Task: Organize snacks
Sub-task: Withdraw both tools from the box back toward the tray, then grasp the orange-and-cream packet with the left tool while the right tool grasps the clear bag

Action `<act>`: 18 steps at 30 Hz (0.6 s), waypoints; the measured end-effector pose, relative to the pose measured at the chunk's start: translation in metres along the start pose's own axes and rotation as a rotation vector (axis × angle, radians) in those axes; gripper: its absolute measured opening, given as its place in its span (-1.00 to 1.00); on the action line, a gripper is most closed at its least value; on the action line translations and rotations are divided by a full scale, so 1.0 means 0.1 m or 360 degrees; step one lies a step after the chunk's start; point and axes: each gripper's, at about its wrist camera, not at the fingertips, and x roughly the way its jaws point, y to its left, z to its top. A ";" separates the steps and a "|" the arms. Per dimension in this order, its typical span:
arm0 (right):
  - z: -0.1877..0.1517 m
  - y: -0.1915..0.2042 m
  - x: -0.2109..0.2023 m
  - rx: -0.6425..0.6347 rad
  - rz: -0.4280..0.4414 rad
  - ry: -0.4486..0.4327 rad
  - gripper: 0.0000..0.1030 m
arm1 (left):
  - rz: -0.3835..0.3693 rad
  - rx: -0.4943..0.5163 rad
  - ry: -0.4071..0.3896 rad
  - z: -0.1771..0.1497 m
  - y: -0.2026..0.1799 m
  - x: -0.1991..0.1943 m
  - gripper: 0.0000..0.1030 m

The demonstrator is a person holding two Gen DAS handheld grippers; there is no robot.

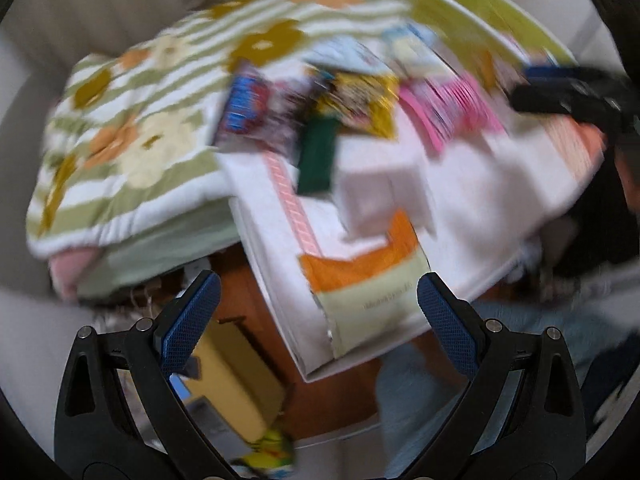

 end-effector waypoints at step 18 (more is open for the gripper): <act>-0.39 0.27 1.00 -0.0749 0.0079 0.0380 0.97 | -0.0154 0.0699 0.0218 -0.04 -0.50 0.85 0.91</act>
